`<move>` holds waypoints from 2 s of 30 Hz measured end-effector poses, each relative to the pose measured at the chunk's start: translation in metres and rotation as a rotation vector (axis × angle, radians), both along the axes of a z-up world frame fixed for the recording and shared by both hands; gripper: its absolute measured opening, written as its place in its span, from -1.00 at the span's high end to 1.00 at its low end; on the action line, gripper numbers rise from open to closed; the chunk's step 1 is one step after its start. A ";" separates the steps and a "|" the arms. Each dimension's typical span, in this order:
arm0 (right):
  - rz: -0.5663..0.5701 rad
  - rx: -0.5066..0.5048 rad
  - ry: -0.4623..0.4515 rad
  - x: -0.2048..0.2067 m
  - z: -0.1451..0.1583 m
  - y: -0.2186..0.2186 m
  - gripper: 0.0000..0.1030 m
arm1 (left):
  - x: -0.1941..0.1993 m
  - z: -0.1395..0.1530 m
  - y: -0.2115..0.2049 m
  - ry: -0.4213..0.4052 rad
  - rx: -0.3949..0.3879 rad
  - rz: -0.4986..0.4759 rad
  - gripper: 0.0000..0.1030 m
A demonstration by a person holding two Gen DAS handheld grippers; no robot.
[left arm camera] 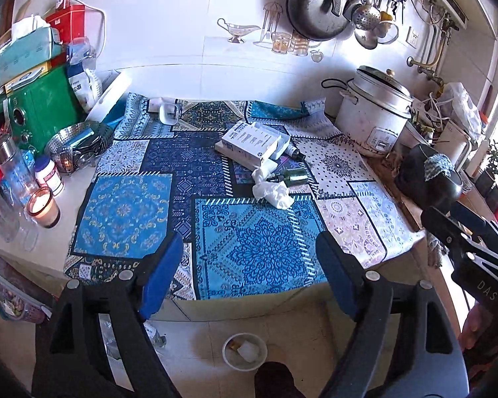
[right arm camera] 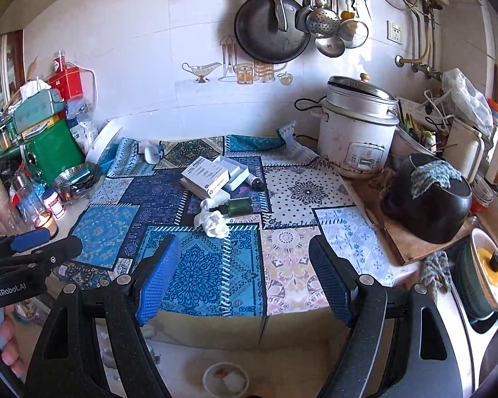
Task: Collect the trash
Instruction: 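Raise both tools back toward the counter items, then grasp the white tissue with the left tool while the right tool grasps the green bottle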
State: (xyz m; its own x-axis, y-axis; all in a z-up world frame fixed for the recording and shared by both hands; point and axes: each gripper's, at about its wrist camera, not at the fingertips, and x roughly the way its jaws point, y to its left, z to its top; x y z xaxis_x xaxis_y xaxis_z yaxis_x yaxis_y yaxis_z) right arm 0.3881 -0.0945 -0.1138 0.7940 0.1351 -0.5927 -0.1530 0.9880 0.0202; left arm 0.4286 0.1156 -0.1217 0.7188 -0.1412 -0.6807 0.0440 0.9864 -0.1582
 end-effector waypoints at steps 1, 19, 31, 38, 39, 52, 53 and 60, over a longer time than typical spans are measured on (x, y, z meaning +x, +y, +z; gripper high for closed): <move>0.022 0.010 0.010 0.009 -0.002 -0.003 -0.49 | 0.010 -0.001 -0.005 0.003 0.003 0.005 -0.60; 0.268 0.017 0.237 0.192 -0.060 -0.059 -0.49 | 0.183 -0.100 -0.075 0.283 0.001 0.153 -0.61; 0.388 0.053 0.375 0.271 -0.112 -0.026 -0.49 | 0.241 -0.176 -0.081 0.411 -0.052 0.144 -0.04; 0.466 0.098 0.433 0.297 -0.126 0.008 -0.49 | 0.237 -0.180 -0.065 0.396 -0.100 0.165 0.75; 0.481 0.102 0.445 0.297 -0.128 0.013 -0.49 | 0.236 -0.179 -0.061 0.397 -0.101 0.175 0.79; 0.661 0.031 0.585 0.255 -0.162 0.045 -0.01 | 0.212 -0.175 -0.022 0.410 -0.117 0.248 0.82; 0.665 0.024 0.588 0.253 -0.164 0.047 0.02 | 0.212 -0.176 -0.022 0.416 -0.120 0.244 0.82; 0.602 0.083 0.599 0.265 -0.157 0.043 0.00 | 0.208 -0.179 -0.027 0.425 -0.121 0.246 0.82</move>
State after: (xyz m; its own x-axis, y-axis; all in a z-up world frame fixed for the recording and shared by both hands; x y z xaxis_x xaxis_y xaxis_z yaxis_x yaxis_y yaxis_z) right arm 0.6533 -0.0519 -0.2712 0.1289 0.4950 -0.8593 -0.5922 0.7335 0.3336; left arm 0.6369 0.0886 -0.3012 0.4033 -0.0983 -0.9098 -0.2809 0.9329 -0.2253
